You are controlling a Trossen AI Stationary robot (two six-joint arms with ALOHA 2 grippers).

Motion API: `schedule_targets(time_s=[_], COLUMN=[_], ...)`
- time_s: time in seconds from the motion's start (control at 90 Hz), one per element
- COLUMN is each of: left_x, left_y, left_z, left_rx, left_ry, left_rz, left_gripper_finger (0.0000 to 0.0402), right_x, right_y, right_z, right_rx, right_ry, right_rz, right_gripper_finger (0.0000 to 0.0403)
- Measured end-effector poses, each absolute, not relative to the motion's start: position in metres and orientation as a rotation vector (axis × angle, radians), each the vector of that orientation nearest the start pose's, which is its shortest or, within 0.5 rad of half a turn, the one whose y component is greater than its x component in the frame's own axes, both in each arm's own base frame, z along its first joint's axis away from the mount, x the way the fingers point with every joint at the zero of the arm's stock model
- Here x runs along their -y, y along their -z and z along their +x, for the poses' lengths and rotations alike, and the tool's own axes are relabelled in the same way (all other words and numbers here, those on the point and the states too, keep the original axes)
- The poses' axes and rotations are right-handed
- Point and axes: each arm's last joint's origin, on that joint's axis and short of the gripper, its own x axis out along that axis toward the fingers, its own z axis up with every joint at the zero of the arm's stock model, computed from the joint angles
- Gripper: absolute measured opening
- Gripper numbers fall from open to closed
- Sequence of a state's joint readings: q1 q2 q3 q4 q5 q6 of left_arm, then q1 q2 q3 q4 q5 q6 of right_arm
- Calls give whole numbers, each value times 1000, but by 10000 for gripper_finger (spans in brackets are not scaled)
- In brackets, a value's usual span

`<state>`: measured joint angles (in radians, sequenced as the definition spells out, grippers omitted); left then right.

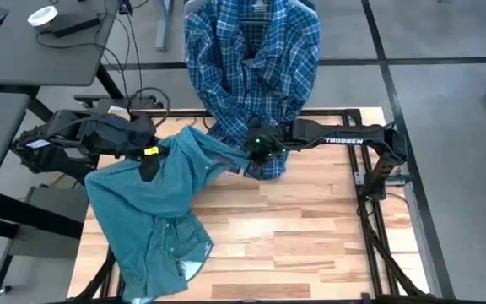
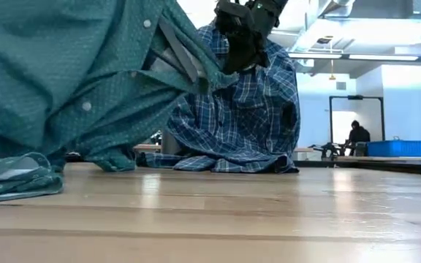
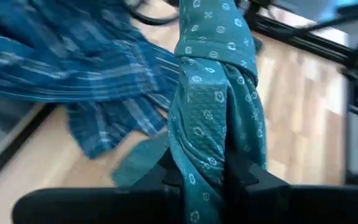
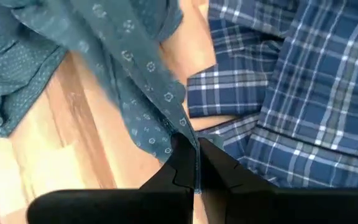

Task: Hang clothes
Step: Put the green polo shirt on the gray hanger

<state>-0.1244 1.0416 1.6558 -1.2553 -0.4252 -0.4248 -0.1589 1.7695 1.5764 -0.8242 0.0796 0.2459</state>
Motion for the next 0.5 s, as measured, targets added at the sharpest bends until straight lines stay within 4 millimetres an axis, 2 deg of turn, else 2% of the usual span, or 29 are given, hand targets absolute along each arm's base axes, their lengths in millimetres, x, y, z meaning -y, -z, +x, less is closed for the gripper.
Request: schedule_targets(time_s=[0.133,0.233,0.367,0.5], left_x=[0,-1,-1,-1], left_y=[-458,-445,-434,-432], left_z=[125,128,130,130], left_rx=[-607,-719,-798,-808], left_ry=[-505,-562,-607,-612], left_rz=[-221,-209,-200,-192], left_gripper_finger=[25,25,25,25], right_x=[49,41,31,28], right_y=[-295,-300,-316,-329], right_z=[374,372,368,362], right_rx=[-947,-927,-846,-791], right_ry=[315,304,282,268], right_rz=[264,288,318,340], right_gripper_finger=[0,0,0,0])
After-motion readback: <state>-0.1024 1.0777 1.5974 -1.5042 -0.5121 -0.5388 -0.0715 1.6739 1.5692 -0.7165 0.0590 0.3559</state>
